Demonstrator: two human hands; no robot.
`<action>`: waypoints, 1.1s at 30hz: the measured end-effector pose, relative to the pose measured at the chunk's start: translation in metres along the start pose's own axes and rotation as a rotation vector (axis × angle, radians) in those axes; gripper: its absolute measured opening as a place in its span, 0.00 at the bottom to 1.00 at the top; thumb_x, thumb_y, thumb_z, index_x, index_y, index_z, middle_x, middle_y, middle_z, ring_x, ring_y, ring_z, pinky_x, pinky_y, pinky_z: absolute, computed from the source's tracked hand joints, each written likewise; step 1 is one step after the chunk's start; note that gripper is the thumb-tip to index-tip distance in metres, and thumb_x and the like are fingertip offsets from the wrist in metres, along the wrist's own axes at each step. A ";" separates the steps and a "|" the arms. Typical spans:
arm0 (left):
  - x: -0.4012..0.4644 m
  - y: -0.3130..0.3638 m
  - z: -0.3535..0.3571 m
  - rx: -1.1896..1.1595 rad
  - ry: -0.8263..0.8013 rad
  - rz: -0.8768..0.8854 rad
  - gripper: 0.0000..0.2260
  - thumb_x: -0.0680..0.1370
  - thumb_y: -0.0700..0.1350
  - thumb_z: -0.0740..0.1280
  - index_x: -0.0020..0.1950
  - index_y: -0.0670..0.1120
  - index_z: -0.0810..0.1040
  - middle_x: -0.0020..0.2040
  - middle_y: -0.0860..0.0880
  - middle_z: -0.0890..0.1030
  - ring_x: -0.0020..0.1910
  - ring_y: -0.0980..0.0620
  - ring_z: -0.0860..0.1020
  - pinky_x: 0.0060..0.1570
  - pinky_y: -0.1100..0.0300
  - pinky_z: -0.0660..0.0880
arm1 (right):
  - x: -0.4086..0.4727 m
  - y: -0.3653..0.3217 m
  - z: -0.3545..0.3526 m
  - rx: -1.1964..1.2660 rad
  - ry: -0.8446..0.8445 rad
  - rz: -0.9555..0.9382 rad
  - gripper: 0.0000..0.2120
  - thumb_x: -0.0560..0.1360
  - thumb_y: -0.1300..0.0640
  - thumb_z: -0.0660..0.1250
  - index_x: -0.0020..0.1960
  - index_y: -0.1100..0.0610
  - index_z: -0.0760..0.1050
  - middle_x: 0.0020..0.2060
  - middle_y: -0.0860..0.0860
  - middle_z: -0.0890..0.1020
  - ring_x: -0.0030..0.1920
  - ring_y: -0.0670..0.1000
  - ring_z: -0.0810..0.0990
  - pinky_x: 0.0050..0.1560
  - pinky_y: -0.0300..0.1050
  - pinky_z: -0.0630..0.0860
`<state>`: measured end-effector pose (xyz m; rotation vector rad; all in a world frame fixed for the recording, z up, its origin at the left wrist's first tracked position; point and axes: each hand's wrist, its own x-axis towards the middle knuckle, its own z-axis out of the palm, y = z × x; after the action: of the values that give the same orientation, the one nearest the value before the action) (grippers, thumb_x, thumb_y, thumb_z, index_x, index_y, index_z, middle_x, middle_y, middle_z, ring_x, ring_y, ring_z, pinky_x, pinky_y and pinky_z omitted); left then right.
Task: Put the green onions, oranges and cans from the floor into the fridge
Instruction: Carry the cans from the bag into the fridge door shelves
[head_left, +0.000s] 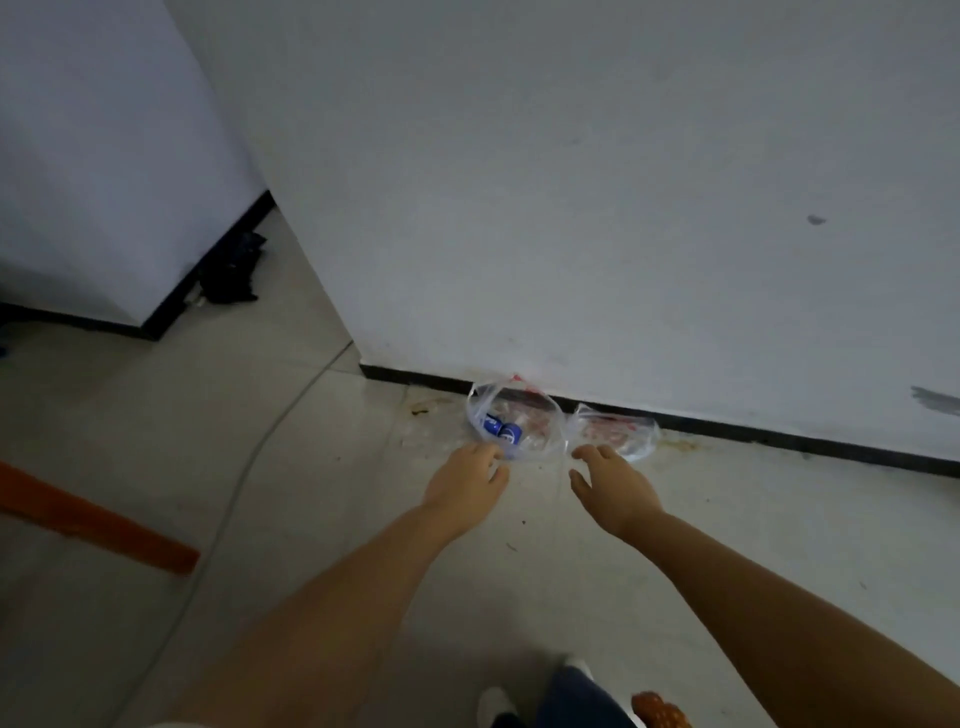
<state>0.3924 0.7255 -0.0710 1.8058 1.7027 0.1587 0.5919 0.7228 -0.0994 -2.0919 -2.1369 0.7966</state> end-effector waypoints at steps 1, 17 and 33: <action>0.020 -0.002 -0.004 0.000 -0.026 0.017 0.14 0.81 0.48 0.58 0.64 0.44 0.74 0.61 0.44 0.76 0.57 0.46 0.75 0.58 0.52 0.73 | 0.019 -0.001 0.000 0.016 -0.009 0.024 0.19 0.81 0.49 0.55 0.69 0.54 0.66 0.66 0.54 0.72 0.63 0.55 0.74 0.60 0.49 0.72; 0.343 -0.184 0.103 0.045 -0.361 -0.012 0.16 0.81 0.47 0.56 0.66 0.45 0.71 0.62 0.47 0.75 0.61 0.50 0.73 0.62 0.58 0.69 | 0.325 0.042 0.171 0.344 -0.106 0.329 0.15 0.80 0.53 0.57 0.66 0.53 0.69 0.60 0.51 0.76 0.56 0.49 0.78 0.56 0.43 0.76; 0.705 -0.374 0.346 0.745 -0.520 0.508 0.22 0.78 0.43 0.62 0.72 0.44 0.65 0.69 0.43 0.70 0.66 0.44 0.70 0.62 0.53 0.68 | 0.615 0.146 0.529 0.553 0.134 0.657 0.23 0.77 0.51 0.64 0.68 0.58 0.65 0.64 0.56 0.70 0.61 0.58 0.73 0.62 0.53 0.73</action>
<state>0.3536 1.2380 -0.7732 2.4950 0.9526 -0.7656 0.4722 1.1261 -0.8084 -2.4017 -0.9698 1.0880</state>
